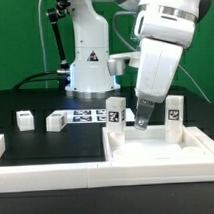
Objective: Assemble square table
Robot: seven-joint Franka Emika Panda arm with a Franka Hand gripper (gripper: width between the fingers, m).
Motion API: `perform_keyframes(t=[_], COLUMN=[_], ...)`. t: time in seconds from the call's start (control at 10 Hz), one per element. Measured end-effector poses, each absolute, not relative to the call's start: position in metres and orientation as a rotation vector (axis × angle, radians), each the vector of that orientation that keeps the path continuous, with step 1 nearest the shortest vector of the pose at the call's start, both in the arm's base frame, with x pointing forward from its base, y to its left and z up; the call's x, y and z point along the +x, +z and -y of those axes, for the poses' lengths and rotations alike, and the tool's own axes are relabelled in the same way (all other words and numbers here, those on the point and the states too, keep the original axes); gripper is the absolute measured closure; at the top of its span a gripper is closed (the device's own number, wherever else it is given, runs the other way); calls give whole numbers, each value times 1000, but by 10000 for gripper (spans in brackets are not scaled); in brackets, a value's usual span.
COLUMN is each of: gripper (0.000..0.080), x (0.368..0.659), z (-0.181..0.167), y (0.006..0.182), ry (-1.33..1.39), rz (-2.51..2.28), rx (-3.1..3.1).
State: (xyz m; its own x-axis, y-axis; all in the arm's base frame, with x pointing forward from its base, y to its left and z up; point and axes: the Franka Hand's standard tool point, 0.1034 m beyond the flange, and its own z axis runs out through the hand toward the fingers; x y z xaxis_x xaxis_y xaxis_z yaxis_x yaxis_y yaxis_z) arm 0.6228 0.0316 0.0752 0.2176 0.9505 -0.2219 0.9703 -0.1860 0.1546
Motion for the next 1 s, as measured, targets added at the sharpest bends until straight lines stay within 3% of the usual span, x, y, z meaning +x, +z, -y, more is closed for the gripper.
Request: perform_keyframes(t=[0.4,0.7,1.0], gripper=[151,151,151], x=[623,616,611], z=[-31,-6,-4], y=[74,72,69], ry=[-70,-64,-51], rz=[-1560,-1213,-869], rx=[2414,2645,2798])
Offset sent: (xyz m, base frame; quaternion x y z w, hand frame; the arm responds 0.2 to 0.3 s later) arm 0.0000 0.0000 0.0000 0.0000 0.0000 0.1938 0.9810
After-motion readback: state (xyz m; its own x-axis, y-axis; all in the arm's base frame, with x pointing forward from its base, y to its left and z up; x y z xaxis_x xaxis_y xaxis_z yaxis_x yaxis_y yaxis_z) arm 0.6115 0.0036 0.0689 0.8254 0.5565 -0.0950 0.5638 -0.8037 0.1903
